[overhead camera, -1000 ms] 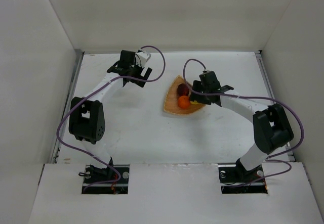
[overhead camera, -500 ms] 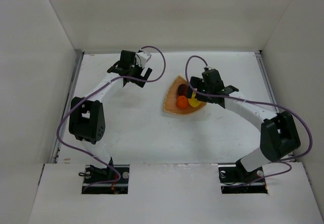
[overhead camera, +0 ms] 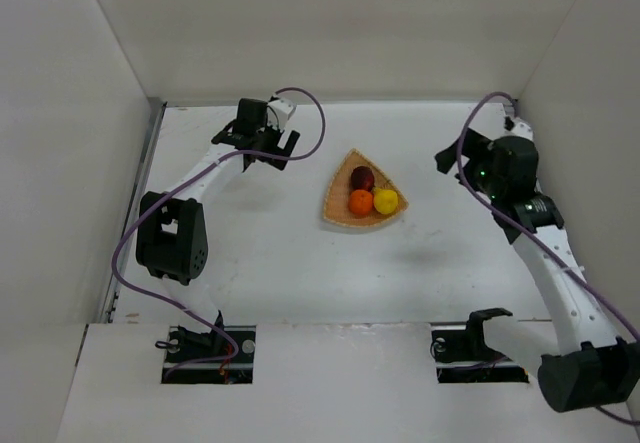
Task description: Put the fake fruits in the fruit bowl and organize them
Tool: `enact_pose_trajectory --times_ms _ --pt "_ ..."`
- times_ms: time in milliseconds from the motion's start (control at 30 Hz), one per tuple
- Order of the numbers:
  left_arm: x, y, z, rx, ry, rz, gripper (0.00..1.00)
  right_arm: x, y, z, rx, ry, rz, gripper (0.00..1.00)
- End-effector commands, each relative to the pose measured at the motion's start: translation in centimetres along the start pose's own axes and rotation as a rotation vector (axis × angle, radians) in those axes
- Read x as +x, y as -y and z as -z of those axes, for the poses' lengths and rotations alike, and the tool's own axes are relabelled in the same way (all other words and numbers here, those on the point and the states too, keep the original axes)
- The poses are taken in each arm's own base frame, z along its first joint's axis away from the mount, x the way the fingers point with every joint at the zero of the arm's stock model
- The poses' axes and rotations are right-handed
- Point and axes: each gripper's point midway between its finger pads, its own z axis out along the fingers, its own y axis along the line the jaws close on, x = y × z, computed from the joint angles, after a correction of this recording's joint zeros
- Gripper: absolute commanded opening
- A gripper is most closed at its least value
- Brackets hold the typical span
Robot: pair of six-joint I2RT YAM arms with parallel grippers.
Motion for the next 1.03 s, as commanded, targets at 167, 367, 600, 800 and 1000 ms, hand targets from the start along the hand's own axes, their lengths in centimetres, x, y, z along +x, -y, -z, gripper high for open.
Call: enact_pose_trajectory --times_ms 167,367,600,800,1000 --pt "-4.6 -5.1 3.2 -0.173 0.183 0.206 1.00 1.3 13.4 2.1 0.337 -0.013 -0.068 1.00" --pt "-4.4 -8.2 4.1 -0.250 0.211 0.297 1.00 1.1 15.5 4.1 0.374 0.037 -0.100 1.00" --pt "-4.3 -8.9 4.4 -0.262 0.221 0.332 1.00 1.7 15.8 4.5 0.376 0.024 -0.094 1.00" --pt "-4.6 -9.3 4.6 -0.275 0.224 0.342 1.00 1.9 15.7 4.4 0.371 0.017 -0.092 1.00" --pt "-5.4 -10.5 5.5 -0.321 0.240 0.341 1.00 2.0 15.6 4.4 0.367 0.016 -0.089 1.00"
